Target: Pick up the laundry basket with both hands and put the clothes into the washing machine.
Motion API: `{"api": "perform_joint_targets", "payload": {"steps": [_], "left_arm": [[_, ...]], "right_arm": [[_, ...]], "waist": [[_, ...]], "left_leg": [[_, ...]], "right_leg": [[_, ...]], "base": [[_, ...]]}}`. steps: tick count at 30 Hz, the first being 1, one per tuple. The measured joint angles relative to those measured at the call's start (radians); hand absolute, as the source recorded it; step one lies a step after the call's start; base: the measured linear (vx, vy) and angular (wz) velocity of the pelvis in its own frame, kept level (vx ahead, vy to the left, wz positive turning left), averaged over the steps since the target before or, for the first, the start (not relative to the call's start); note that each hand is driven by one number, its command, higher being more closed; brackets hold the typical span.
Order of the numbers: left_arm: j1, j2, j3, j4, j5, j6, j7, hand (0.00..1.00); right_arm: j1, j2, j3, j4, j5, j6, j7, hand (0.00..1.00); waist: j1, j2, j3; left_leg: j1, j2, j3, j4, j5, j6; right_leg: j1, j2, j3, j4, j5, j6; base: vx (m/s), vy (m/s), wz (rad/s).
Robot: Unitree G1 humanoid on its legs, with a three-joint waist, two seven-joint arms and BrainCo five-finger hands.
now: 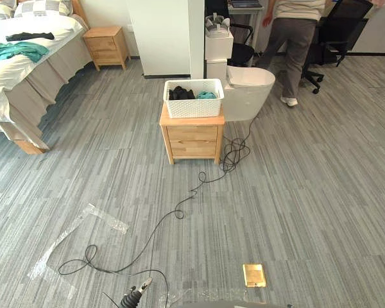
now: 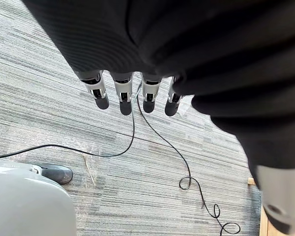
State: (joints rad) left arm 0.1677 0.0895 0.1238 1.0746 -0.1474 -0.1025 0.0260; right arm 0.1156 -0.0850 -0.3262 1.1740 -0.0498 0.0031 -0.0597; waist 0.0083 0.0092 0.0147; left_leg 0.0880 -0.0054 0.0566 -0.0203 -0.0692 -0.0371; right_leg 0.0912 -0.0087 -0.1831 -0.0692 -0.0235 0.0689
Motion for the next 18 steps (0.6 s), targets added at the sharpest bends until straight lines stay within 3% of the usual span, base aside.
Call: {"api": "perform_joint_targets", "payload": {"steps": [13,18], "left_arm": [[0.001,-0.001,0.001,0.005,-0.019,-0.004,-0.001,0.00],[0.001,-0.001,0.001,0.005,-0.017,-0.005,0.002,0.00]], "right_arm": [[-0.004,0.000,0.003,-0.001,0.000,-0.001,0.016,0.00],[-0.004,0.000,0.011,-0.001,0.000,-0.002,0.016,0.00]], "waist": [[0.002,-0.009,0.016],[0.001,-0.011,0.017]], "left_leg": [[0.014,-0.005,0.000,-0.021,0.013,0.019],[0.022,-0.005,-0.002,-0.039,0.021,0.008]], "right_leg": [[0.011,0.000,-0.010,-0.023,0.018,-0.027],[0.011,0.000,-0.014,-0.024,0.018,-0.027]], "base": [[-0.06,0.000,0.02],[0.00,0.000,0.00]]}}
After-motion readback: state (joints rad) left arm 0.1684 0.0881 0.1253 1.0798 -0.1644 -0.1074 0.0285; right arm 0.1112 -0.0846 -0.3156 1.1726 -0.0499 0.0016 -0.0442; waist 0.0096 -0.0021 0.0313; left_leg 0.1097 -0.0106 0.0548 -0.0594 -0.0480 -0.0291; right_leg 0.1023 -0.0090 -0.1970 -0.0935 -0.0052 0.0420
